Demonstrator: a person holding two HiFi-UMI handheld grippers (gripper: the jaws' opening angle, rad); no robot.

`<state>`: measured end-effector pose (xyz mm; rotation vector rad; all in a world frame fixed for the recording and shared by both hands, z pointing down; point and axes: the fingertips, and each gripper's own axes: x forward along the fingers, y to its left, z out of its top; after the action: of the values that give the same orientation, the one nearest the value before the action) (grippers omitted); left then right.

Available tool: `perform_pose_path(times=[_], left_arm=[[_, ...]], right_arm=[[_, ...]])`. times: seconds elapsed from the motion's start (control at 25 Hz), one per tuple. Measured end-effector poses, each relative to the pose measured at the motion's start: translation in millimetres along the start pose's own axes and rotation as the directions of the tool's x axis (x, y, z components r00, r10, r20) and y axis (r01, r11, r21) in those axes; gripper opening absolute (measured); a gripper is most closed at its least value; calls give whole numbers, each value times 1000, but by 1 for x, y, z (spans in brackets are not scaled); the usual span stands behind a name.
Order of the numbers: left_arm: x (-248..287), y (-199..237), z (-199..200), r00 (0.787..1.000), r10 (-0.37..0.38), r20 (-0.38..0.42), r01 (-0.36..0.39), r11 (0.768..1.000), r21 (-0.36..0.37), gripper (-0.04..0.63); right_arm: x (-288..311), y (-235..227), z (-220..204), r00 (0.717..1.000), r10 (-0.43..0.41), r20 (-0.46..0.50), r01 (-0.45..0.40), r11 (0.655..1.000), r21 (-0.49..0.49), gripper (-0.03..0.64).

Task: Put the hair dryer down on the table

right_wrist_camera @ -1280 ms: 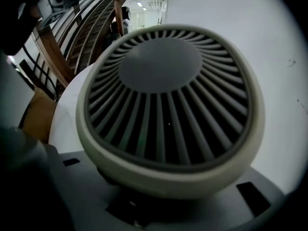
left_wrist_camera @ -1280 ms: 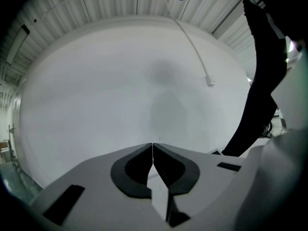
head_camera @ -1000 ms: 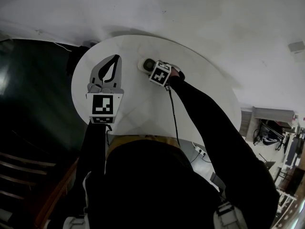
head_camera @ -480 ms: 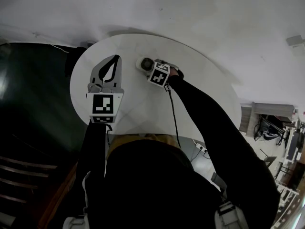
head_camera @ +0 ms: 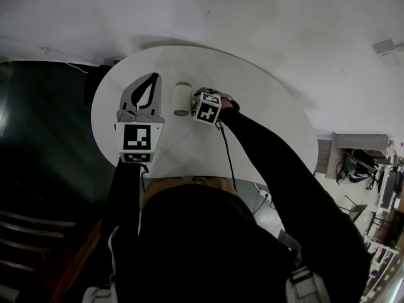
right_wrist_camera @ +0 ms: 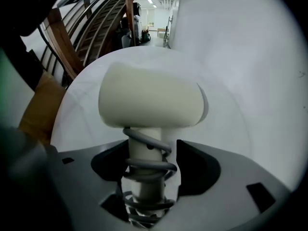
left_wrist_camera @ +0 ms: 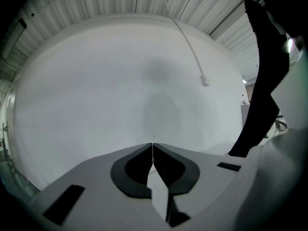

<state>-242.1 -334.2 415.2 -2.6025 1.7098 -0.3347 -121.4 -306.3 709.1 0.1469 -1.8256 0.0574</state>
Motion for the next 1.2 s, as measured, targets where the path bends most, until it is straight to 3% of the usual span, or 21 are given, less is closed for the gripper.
perform_pose_path(times=[0.36, 0.8, 1.2], left_arm=[[2, -13, 0, 1000, -24, -1, 24, 1000, 1, 17], [-1, -21, 5, 999, -30, 10, 30, 1000, 3, 17], [-8, -25, 19, 999, 23, 23, -23, 999, 22, 17]], right_arm=[[-2, 0, 0, 996, -85, 23, 85, 996, -12, 302], [-8, 11, -2, 997, -65, 37, 67, 997, -41, 311], [-19, 14, -2, 996, -37, 79, 40, 998, -40, 311]])
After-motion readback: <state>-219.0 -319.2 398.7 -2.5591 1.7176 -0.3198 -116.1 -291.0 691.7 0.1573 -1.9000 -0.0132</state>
